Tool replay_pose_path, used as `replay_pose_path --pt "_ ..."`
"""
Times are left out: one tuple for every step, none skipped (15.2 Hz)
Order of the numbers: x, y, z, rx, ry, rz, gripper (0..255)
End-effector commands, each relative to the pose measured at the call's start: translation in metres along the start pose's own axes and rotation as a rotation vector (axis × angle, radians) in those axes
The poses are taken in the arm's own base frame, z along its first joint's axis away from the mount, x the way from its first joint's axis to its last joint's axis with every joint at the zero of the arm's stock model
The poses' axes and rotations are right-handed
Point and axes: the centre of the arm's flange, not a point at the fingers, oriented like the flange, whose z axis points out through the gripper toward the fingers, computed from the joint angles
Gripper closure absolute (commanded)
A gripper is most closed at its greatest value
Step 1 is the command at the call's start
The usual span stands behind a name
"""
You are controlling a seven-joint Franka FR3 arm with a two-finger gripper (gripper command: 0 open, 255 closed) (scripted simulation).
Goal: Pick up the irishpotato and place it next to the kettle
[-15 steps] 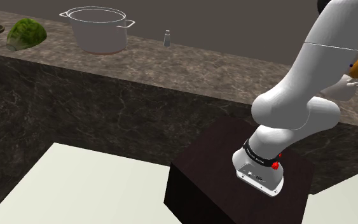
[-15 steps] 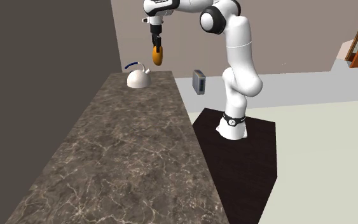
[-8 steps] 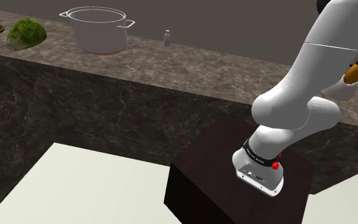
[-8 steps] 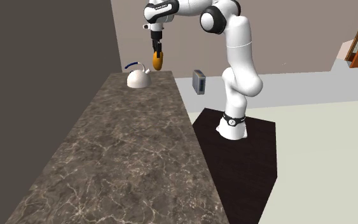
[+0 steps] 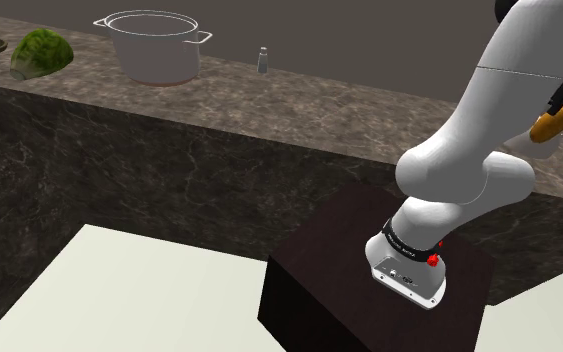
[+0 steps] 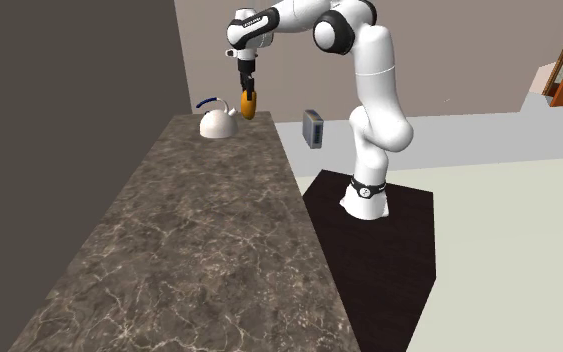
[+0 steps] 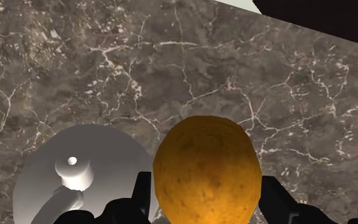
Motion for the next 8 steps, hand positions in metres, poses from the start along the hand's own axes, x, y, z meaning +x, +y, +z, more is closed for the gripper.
replay_pose_path --pt "-0.001 -0.001 0.011 0.0 0.0 0.0 255" --pt "-0.001 -0.002 0.016 0.0 0.0 0.0 255" --pt "-0.001 -0.002 0.021 0.0 0.0 0.0 255" --pt "-0.001 -0.003 0.027 0.0 0.0 0.0 255" --pt "-0.001 -0.003 0.032 0.0 0.0 0.0 255" --pt "-0.001 -0.004 0.037 0.0 0.0 0.0 255" --pt "-0.001 -0.004 0.042 0.0 0.0 0.0 255" --pt "-0.002 -0.005 0.048 0.0 0.0 0.0 255"
